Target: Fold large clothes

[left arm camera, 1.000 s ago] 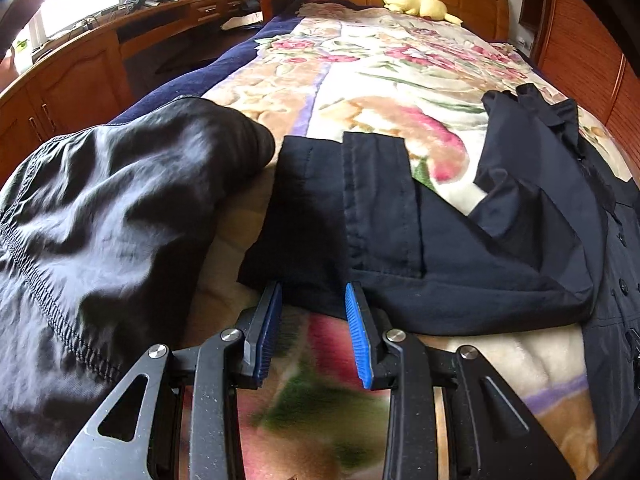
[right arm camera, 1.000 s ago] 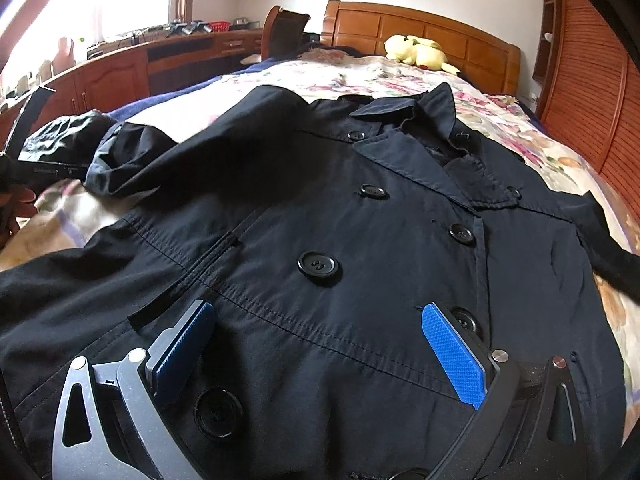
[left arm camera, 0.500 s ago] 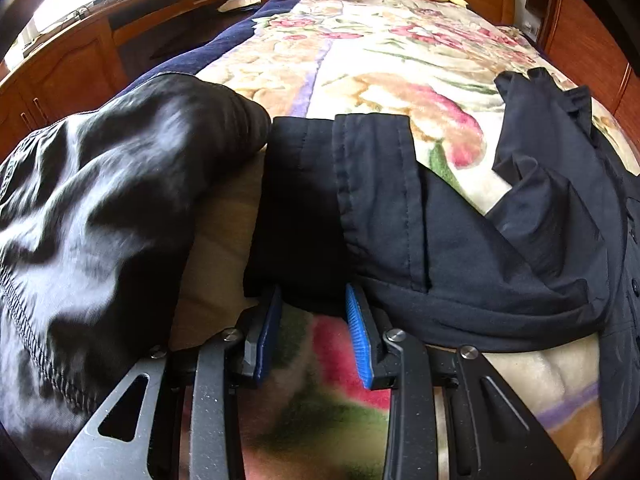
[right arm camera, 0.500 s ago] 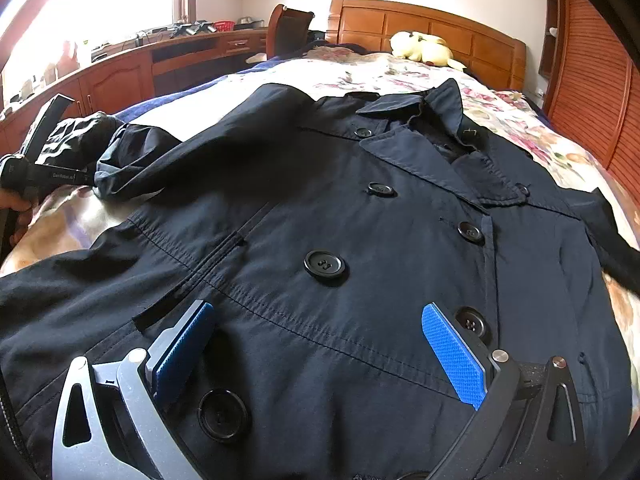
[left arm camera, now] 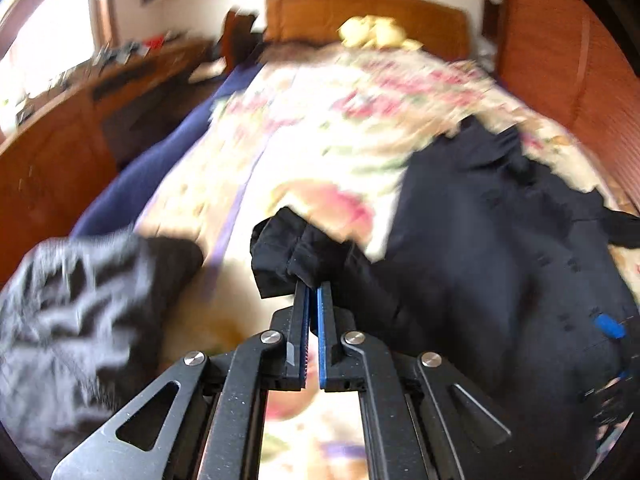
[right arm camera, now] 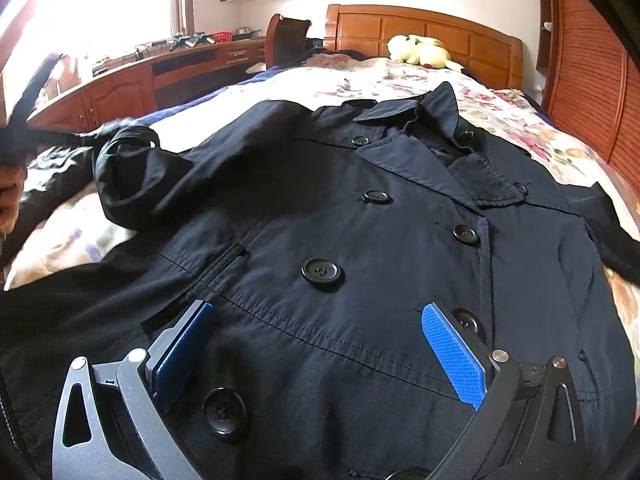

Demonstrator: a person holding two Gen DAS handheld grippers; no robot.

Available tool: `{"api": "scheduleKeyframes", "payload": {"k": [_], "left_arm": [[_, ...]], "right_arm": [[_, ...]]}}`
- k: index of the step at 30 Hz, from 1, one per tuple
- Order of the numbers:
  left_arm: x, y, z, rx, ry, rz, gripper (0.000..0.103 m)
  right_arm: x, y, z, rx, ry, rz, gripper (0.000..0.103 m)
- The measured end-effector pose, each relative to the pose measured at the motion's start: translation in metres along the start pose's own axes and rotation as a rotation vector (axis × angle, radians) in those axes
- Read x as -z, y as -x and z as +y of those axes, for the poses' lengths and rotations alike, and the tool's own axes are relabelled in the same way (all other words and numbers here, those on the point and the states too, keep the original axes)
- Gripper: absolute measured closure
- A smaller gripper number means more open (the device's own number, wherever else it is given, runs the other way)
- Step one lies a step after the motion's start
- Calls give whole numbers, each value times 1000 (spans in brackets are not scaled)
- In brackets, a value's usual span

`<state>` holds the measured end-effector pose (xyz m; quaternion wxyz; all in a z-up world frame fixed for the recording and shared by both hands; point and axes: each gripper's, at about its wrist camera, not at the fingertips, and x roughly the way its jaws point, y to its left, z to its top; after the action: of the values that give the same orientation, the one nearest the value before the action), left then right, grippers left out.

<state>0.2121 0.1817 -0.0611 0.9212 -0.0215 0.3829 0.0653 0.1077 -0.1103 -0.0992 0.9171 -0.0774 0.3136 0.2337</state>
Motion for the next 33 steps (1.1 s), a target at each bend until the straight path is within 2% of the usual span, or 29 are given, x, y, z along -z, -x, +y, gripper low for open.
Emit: {"api": "scheduleKeyframes", "payload": {"k": [5, 11, 15, 17, 20, 22, 24, 28, 33], "left_arm": [[-40, 43, -66, 89, -80, -98, 99], [-67, 79, -151, 215, -182, -177, 99], [-72, 88, -193, 276, -231, -193, 99], [-67, 88, -208, 302, -268, -185, 99], [-52, 84, -227, 300, -325, -170, 92], [-43, 79, -231, 317, -320, -155, 87], [-30, 75, -233, 340, -291, -133, 76], [-1, 66, -234, 372, -256, -92, 71], [35, 54, -230, 274, -274, -99, 70]], "right_arm": [[-3, 16, -22, -53, -50, -2, 0], [-5, 49, -57, 40, -40, -61, 0], [0, 70, -89, 89, -79, -88, 0], [4, 78, -101, 107, -102, -100, 0], [10, 84, -124, 134, -149, -100, 0], [12, 83, -136, 142, -186, -90, 0], [13, 83, -144, 146, -210, -94, 0], [11, 83, -147, 151, -225, -100, 0], [6, 76, -138, 131, -190, -98, 0]]}}
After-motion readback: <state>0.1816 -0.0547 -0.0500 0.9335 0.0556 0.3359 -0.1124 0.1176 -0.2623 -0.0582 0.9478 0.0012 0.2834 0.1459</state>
